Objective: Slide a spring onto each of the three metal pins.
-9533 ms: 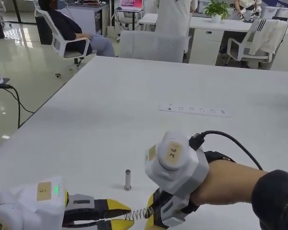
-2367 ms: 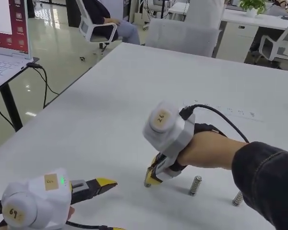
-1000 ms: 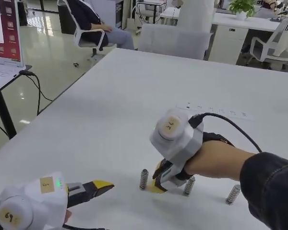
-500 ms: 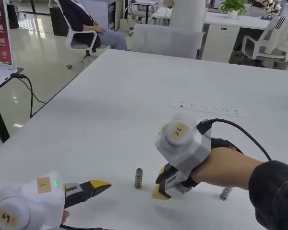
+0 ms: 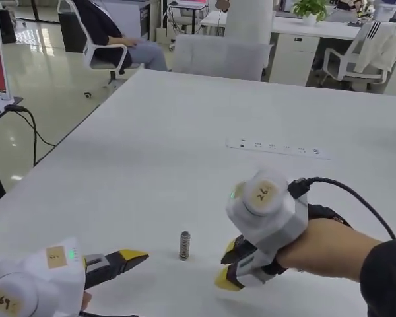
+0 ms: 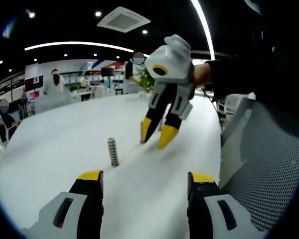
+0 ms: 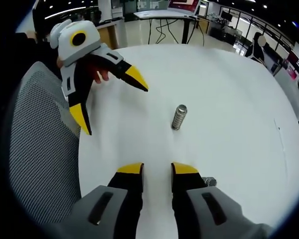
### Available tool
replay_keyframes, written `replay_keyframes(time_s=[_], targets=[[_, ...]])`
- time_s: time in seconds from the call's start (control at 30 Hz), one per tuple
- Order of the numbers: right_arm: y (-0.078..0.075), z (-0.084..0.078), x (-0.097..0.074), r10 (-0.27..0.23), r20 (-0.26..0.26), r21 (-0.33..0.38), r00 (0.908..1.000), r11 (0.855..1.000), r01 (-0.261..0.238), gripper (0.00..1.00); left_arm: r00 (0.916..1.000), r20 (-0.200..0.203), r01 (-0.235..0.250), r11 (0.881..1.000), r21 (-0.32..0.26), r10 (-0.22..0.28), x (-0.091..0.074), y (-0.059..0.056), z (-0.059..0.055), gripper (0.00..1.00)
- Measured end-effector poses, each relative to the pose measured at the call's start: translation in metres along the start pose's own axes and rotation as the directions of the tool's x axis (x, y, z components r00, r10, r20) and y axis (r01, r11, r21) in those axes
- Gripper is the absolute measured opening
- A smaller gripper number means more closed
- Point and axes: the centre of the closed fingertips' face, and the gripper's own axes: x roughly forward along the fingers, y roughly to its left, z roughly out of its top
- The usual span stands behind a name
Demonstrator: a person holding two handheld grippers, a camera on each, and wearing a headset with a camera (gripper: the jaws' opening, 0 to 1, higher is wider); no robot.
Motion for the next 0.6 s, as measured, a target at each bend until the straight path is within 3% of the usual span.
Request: replay_keyframes(time_s=[0.6], targets=[[0.009, -0.024, -0.016, -0.029, 0.041, 0.089, 0.9988, 0.996, 0.025, 0.24, 0.9999, -0.001, 0.012, 1.0, 0.003, -0.012, 0.001, -0.003, 0.0, 0.65]])
